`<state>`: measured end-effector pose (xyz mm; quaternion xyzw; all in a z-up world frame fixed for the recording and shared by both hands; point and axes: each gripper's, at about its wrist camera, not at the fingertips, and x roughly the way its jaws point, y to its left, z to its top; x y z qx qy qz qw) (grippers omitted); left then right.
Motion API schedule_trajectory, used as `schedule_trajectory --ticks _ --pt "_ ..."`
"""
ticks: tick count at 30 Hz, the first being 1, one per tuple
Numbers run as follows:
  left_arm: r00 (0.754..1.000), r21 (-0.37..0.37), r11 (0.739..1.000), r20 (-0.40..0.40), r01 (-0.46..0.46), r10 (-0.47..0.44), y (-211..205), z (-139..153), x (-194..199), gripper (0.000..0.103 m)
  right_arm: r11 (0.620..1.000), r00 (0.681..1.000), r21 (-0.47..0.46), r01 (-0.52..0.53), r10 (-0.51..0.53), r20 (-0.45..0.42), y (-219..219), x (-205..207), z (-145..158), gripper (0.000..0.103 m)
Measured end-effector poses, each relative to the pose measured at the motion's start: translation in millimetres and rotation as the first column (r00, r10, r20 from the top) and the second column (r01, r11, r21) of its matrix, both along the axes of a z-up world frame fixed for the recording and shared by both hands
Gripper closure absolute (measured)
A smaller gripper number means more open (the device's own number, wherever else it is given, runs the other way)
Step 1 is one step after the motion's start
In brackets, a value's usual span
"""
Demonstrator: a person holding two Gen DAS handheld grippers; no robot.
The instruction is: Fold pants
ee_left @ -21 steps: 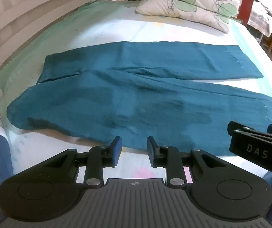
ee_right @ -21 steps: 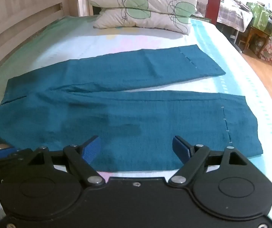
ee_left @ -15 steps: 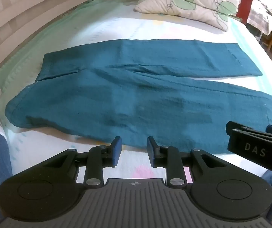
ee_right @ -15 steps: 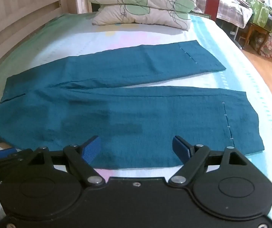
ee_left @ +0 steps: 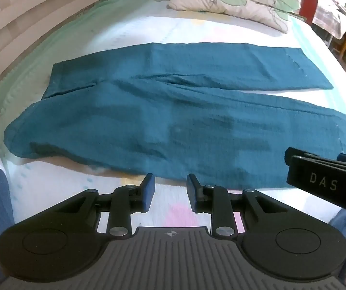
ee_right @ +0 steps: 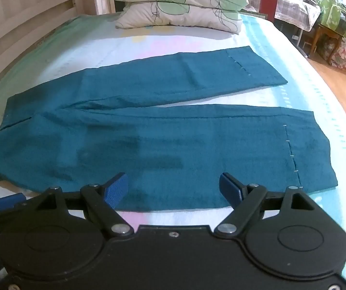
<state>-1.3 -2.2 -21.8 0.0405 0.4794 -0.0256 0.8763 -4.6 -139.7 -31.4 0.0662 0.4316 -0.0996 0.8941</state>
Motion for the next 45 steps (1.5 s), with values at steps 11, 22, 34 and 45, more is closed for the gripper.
schedule_trajectory --ticks 11,22,34,45 --pt "1.0 -0.006 1.0 -0.016 -0.003 0.003 2.0 1.8 -0.5 0.075 1.0 1.0 0.013 0.002 -0.002 -0.008 -0.4 -2.9 -1.7 0.02" --pt "1.0 -0.007 1.0 -0.023 -0.001 0.001 2.0 0.9 -2.2 0.075 1.0 1.0 0.021 0.002 -0.002 -0.019 -2.0 -1.9 -2.4 0.02" --pt "1.0 -0.01 1.0 -0.031 -0.002 0.002 5.4 -0.2 3.5 0.075 0.999 1.0 0.036 0.003 -0.002 -0.031 -1.0 -1.6 -3.7 0.02" --pt "0.999 -0.009 1.0 -0.032 -0.003 0.002 5.3 -1.0 3.5 0.075 0.999 0.999 0.039 0.0 0.001 -0.037 0.8 -1.7 -4.0 0.02"
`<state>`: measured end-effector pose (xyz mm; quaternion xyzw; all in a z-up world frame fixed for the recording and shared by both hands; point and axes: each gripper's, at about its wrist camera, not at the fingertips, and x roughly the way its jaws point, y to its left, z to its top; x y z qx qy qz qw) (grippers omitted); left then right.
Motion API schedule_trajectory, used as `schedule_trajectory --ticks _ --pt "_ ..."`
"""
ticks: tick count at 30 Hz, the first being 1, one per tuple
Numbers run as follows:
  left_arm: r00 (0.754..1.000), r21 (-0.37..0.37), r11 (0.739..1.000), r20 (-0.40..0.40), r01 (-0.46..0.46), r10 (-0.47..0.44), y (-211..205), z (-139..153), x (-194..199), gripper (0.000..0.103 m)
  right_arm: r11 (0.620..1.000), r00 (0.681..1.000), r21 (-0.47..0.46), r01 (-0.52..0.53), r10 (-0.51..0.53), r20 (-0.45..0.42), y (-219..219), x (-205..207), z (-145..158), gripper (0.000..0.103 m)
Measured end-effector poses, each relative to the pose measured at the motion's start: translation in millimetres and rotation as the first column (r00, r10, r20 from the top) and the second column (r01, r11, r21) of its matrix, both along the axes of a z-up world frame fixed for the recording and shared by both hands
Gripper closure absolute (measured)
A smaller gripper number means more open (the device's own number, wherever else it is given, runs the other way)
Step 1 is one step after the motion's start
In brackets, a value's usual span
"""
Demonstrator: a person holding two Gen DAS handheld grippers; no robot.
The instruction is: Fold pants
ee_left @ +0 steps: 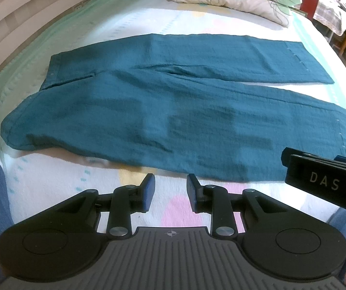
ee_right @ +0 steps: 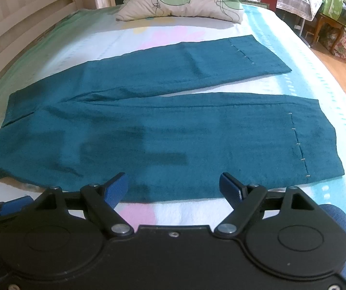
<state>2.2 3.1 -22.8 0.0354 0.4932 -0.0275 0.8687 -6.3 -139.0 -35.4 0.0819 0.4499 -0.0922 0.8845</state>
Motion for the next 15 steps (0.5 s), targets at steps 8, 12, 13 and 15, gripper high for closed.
schedule_trajectory --ticks 8,12,13,15 --pt "1.0 0.0 1.0 -0.009 0.001 -0.001 -1.0 -4.4 -1.9 0.075 1.0 1.0 0.011 0.002 -0.002 -0.008 0.5 1.2 -3.3 0.02" --pt "1.0 -0.002 1.0 -0.018 0.005 -0.005 -0.2 -4.3 1.5 0.075 0.999 1.0 0.034 0.008 -0.008 -0.02 -1.0 2.3 -6.9 0.02" --pt "1.0 -0.004 1.0 -0.018 0.006 -0.006 0.3 -4.3 1.6 0.075 0.999 1.0 0.035 0.01 -0.009 -0.021 -1.3 2.4 -7.4 0.02" --pt "1.0 -0.007 1.0 -0.016 0.01 -0.011 0.7 -4.2 2.9 0.075 1.0 1.0 0.03 0.009 -0.009 -0.019 -0.6 2.4 -7.6 0.02"
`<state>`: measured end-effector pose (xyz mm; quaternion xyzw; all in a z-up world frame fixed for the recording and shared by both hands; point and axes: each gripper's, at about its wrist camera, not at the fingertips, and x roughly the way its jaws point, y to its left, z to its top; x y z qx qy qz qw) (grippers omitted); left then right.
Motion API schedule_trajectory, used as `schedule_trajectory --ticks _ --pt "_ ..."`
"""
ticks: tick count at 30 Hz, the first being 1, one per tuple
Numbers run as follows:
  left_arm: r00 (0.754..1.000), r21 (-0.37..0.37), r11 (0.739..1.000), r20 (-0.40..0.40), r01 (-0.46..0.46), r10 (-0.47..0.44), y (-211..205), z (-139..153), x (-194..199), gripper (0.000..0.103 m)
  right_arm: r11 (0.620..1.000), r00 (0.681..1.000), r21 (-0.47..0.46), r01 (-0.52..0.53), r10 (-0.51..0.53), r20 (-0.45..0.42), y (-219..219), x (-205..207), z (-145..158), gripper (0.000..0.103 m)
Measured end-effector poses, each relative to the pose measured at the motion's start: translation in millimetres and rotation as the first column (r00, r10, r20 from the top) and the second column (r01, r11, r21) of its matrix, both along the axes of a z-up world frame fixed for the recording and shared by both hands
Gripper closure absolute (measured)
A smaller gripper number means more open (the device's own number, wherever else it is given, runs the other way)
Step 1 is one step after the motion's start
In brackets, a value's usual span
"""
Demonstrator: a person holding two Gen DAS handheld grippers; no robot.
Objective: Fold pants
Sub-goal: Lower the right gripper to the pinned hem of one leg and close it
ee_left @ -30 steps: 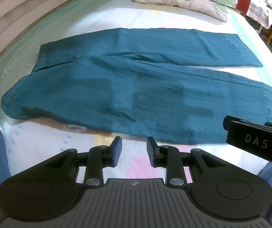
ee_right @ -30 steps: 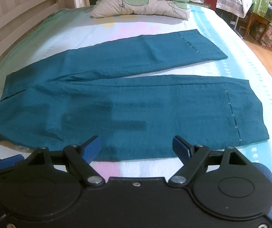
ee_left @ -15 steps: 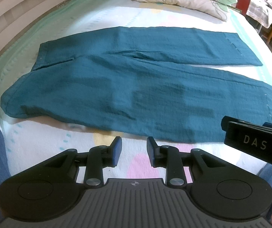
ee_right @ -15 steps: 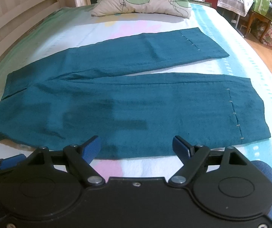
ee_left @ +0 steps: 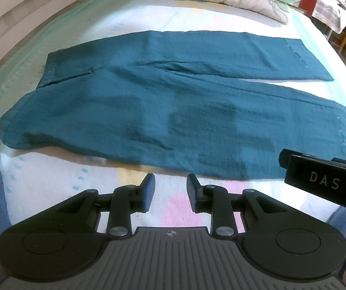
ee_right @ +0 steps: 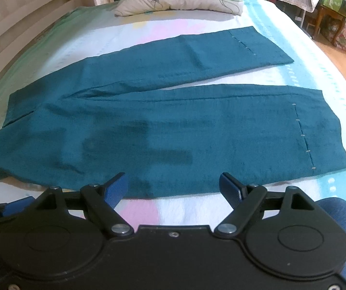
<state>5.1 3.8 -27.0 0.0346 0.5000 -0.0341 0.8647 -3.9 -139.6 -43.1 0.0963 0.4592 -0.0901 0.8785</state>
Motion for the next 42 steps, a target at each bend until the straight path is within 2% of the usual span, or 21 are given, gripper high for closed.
schedule_trajectory --ticks 9,18,22,27,30,34,37,42 --pt "1.0 -0.013 1.0 0.016 0.025 -0.025 1 4 20 0.075 1.0 0.999 -0.022 -0.004 0.005 0.047 -11 12 3 0.02" --pt "0.999 0.046 0.999 0.023 0.027 -0.028 7 8 87 0.075 1.0 0.999 0.0 -0.023 0.023 -0.041 -41 71 -7 0.022" --pt "1.0 0.067 0.998 0.017 0.02 -0.021 9 6 131 0.075 0.999 0.996 0.028 -0.016 0.018 -0.082 -67 119 -15 0.031" --pt "1.0 0.081 0.996 -0.002 0.025 -0.024 5 -4 194 0.075 0.999 0.996 0.038 0.028 -0.025 -0.091 -99 189 -21 0.031" --pt "1.0 0.09 0.996 -0.007 0.026 -0.025 2 -12 228 0.075 0.999 0.996 0.009 0.044 -0.043 -0.079 -114 235 -24 0.031" --pt "1.0 0.095 0.995 -0.002 0.018 -0.018 -4 -27 270 0.075 0.997 0.995 -0.014 0.072 -0.073 -0.064 -131 295 -30 0.031" --pt "1.0 0.085 0.996 -0.012 0.015 -0.014 -8 -42 292 0.075 0.992 0.992 0.026 0.123 -0.122 -0.041 -146 333 -36 0.031" --pt "0.996 0.132 0.991 -0.084 0.037 -0.026 -12 -82 313 0.075 0.975 0.979 0.084 0.204 -0.202 -0.03 -163 389 -48 0.031"
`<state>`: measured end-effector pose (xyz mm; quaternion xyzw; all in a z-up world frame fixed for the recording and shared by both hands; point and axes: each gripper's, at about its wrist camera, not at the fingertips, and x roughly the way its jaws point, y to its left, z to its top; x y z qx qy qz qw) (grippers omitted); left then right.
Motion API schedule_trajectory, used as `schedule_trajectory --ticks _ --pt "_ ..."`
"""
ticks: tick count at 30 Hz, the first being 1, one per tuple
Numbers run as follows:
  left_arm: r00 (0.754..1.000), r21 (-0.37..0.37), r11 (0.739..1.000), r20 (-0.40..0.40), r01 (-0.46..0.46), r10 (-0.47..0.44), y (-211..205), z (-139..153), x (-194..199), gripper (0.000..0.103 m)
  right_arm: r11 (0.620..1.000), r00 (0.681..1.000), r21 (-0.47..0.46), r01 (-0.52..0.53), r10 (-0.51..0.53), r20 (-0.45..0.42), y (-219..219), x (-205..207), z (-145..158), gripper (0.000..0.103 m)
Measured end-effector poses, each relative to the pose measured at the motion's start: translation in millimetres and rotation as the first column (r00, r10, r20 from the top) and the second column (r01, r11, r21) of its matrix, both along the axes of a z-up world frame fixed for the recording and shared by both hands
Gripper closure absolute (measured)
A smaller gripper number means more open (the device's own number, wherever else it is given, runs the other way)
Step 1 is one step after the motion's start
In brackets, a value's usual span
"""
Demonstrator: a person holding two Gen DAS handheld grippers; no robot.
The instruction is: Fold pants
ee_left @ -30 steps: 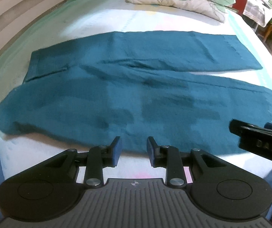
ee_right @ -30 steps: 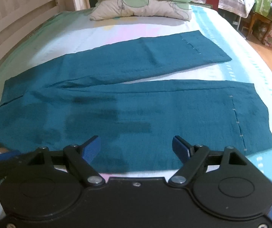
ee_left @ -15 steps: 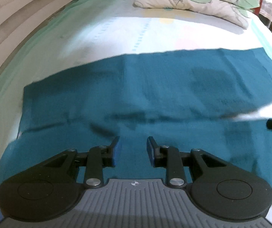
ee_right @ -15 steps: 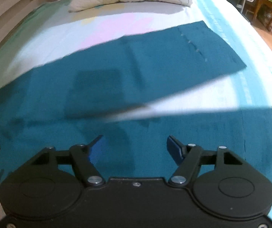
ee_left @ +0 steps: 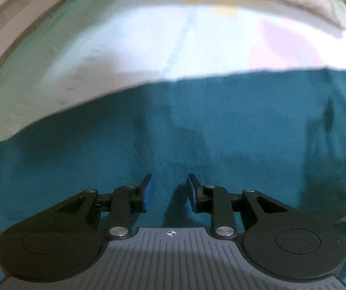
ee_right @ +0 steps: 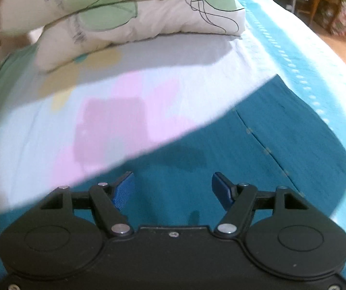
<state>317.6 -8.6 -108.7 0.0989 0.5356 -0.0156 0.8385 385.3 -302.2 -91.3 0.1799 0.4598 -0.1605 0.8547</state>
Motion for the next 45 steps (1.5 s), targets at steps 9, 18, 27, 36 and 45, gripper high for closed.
schedule_trajectory --ticks 9,18,27,36,45 --pt "0.993 0.062 0.996 0.091 0.07 -0.075 -7 -11 -19 0.075 0.996 0.993 -0.026 0.081 -0.083 -0.088 -4 64 -30 0.033" --pt "0.998 -0.01 0.999 0.054 0.034 -0.034 0 -5 -1 0.075 0.997 0.992 -0.083 0.003 -0.014 -0.128 -3 45 -31 0.091" --pt "0.997 -0.227 0.974 0.067 -0.01 0.026 -1 43 18 0.075 0.998 0.998 0.061 0.002 0.002 -0.066 -29 -32 -23 0.094" --pt "0.995 -0.349 0.932 -0.015 -0.094 0.095 -7 40 42 0.075 0.992 0.998 0.127 -0.006 0.014 -0.063 -35 -46 -35 0.093" --pt "0.982 -0.371 0.909 -0.05 -0.187 0.182 -1 22 48 0.075 0.99 0.999 0.143 -0.013 0.02 -0.048 -41 -52 -36 0.093"
